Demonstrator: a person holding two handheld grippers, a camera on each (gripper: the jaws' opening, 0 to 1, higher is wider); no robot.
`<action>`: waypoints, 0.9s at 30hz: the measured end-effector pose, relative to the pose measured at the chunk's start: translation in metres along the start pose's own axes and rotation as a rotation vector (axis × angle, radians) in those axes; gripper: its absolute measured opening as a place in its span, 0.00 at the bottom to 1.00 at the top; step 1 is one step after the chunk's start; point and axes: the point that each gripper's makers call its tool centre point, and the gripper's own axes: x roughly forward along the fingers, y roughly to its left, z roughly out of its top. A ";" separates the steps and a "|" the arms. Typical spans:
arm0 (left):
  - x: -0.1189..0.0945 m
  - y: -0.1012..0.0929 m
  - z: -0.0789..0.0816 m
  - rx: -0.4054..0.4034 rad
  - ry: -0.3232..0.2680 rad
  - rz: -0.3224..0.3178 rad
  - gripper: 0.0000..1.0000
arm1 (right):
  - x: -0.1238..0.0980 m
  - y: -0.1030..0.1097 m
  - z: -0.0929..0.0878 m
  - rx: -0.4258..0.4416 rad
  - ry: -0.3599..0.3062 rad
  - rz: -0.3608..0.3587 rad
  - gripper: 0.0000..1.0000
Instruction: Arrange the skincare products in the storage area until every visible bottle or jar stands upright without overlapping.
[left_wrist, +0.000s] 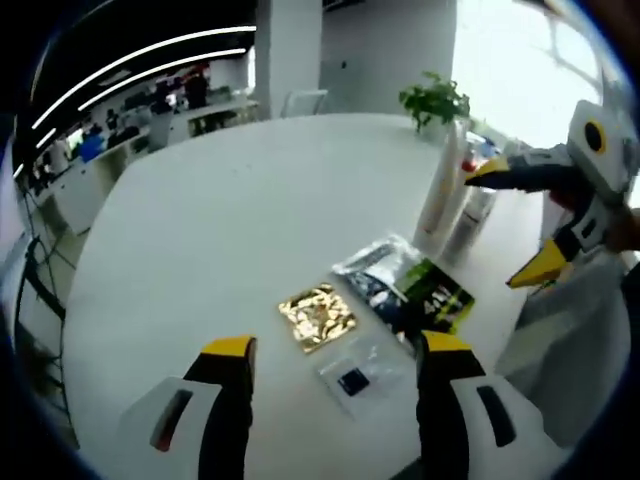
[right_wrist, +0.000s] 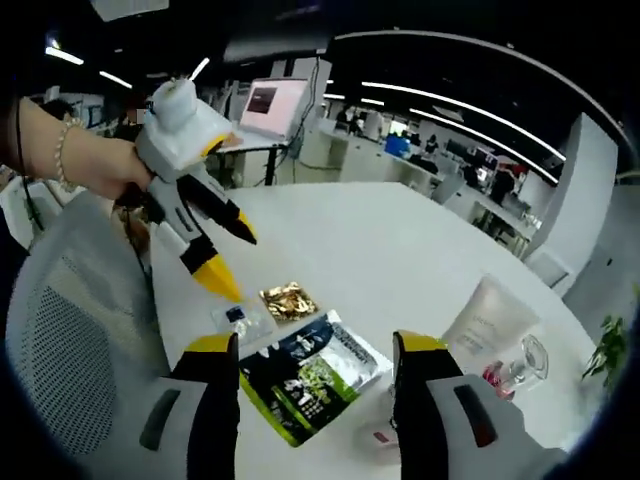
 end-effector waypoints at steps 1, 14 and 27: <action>-0.005 0.000 0.000 -0.006 -0.006 0.001 0.70 | -0.006 -0.004 0.000 0.028 -0.008 -0.018 0.66; -0.044 0.003 -0.009 -0.055 -0.059 0.027 0.83 | -0.055 -0.031 -0.018 0.233 -0.059 -0.127 0.83; -0.057 -0.004 -0.022 -0.106 -0.094 0.001 0.93 | -0.076 -0.034 -0.060 0.418 -0.037 -0.164 0.95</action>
